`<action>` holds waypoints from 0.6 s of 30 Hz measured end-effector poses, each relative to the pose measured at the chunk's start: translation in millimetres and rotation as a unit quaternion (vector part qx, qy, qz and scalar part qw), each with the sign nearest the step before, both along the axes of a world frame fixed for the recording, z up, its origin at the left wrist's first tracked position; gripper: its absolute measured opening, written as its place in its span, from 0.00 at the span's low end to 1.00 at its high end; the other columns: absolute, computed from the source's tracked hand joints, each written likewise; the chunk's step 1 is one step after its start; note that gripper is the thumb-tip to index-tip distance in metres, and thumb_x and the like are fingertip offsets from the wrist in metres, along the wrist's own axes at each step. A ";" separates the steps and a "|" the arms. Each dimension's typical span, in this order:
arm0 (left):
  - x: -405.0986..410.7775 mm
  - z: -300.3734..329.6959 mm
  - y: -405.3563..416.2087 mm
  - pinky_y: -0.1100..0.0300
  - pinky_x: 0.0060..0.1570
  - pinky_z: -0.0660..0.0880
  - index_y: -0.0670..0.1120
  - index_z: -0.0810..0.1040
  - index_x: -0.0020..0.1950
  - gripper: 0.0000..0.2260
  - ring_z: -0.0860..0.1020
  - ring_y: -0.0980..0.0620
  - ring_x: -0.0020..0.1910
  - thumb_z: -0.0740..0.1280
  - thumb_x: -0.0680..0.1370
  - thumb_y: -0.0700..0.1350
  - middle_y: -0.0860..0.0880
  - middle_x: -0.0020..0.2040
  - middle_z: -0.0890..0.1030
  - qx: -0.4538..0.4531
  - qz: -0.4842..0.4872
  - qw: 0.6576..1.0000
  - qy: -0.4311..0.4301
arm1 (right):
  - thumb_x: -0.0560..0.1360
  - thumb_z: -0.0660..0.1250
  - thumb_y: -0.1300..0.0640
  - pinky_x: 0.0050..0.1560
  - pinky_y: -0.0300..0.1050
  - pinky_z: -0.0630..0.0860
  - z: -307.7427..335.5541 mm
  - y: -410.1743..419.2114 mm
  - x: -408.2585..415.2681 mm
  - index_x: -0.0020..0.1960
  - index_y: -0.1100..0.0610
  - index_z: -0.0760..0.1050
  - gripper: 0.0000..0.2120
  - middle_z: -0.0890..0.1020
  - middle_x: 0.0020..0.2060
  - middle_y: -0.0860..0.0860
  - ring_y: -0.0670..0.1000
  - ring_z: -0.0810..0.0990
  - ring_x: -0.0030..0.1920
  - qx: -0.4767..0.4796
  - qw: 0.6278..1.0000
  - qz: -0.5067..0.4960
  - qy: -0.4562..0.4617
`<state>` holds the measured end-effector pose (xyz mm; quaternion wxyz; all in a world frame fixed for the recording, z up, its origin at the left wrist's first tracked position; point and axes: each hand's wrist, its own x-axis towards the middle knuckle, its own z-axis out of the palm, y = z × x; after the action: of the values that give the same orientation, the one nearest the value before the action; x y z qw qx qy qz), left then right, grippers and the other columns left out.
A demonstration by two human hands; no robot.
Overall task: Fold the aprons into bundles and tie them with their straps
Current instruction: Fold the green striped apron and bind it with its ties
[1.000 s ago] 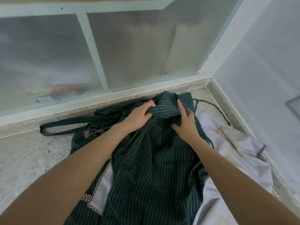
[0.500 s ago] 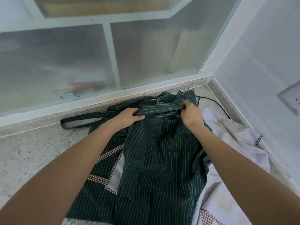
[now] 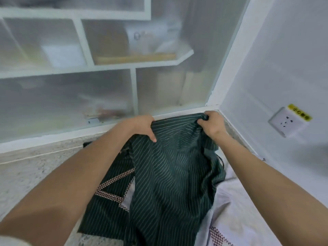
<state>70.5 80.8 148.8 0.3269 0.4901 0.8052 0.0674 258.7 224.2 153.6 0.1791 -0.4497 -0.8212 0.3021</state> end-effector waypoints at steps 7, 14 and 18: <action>57.0 82.1 -53.5 0.58 0.50 0.70 0.42 0.74 0.61 0.11 0.76 0.46 0.54 0.63 0.79 0.44 0.43 0.57 0.78 0.145 0.049 0.987 0.047 | 0.73 0.65 0.65 0.39 0.43 0.70 77.9 -45.7 59.3 0.66 0.56 0.63 0.23 0.75 0.46 0.56 0.56 0.74 0.44 0.037 0.997 0.062 -0.038; 159.6 182.6 -85.2 0.63 0.45 0.68 0.40 0.76 0.54 0.07 0.77 0.51 0.48 0.64 0.77 0.39 0.47 0.50 0.80 0.388 -0.003 0.921 0.042 | 0.70 0.74 0.58 0.53 0.39 0.73 140.5 -129.3 82.9 0.68 0.58 0.66 0.30 0.78 0.56 0.51 0.50 0.77 0.54 -0.009 0.956 0.248 0.157; 174.8 205.0 -113.1 0.59 0.53 0.72 0.44 0.67 0.61 0.22 0.76 0.51 0.52 0.73 0.72 0.46 0.49 0.52 0.77 0.483 0.142 0.861 -0.074 | 0.75 0.67 0.60 0.43 0.46 0.73 176.3 -151.9 88.4 0.46 0.62 0.79 0.05 0.82 0.39 0.55 0.53 0.79 0.40 0.063 0.951 0.208 0.222</action>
<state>245.3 -32.3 353.8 0.0947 0.4603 0.7062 0.5295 347.0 72.3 329.9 0.3183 -0.1785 -0.8534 0.3722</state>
